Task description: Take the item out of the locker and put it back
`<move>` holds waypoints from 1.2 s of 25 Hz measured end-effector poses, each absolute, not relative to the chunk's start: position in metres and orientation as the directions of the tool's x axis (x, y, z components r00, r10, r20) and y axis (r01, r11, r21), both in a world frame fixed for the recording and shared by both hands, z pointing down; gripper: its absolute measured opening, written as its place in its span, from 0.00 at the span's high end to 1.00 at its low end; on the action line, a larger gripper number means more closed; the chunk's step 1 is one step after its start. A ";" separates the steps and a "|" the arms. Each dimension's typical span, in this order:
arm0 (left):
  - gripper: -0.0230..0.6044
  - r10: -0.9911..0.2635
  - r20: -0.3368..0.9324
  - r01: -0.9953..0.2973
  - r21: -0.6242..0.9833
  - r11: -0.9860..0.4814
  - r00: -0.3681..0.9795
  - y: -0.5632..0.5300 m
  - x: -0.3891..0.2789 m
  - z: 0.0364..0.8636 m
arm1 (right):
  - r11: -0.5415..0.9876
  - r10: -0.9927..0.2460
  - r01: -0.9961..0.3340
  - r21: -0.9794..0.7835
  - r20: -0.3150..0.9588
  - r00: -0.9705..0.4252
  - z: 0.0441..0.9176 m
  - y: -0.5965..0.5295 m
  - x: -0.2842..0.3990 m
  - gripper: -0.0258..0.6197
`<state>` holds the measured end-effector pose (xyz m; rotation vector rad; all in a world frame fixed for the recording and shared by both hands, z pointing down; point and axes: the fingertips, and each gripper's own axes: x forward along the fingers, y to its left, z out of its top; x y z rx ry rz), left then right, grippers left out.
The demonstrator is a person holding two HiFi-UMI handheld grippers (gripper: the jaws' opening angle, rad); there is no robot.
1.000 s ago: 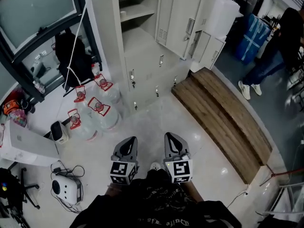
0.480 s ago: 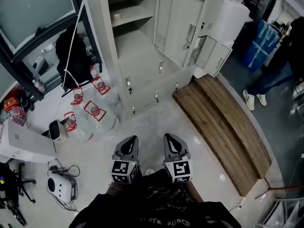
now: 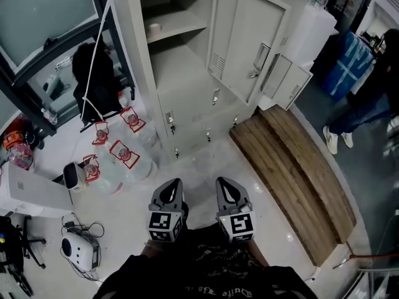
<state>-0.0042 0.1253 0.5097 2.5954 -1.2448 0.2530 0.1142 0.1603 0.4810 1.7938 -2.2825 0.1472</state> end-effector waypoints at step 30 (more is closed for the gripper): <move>0.95 -0.748 0.164 -0.764 0.090 -0.638 0.644 -0.119 -0.038 0.467 | 0.227 -0.967 -0.974 -0.011 0.115 -0.227 0.398 -0.094 0.090 0.95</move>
